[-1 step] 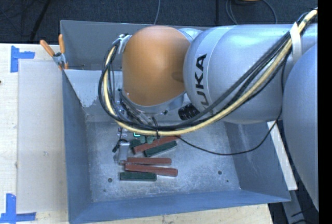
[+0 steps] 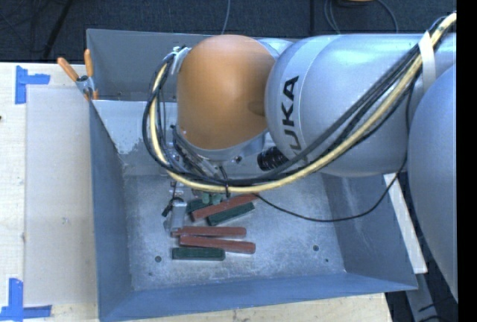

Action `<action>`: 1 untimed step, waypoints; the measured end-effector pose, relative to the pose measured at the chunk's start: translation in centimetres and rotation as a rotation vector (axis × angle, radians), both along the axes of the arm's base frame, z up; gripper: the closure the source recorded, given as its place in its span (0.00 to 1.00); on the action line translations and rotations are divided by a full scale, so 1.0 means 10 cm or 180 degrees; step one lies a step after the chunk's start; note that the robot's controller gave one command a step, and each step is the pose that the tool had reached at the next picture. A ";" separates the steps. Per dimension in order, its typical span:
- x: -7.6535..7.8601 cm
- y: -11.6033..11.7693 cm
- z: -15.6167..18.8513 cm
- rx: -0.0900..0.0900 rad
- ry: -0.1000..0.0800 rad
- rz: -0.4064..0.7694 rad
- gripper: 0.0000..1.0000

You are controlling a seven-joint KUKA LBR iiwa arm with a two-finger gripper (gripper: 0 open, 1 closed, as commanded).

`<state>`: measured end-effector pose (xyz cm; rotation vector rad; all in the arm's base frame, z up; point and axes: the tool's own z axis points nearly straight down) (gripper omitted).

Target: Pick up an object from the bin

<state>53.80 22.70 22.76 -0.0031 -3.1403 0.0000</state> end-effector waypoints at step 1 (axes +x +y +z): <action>0.07 -0.33 -0.65 0.0001 -0.0011 0.0278 0.00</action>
Offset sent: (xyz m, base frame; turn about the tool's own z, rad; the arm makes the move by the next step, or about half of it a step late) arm 0.0220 -0.0781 -0.0676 -0.0001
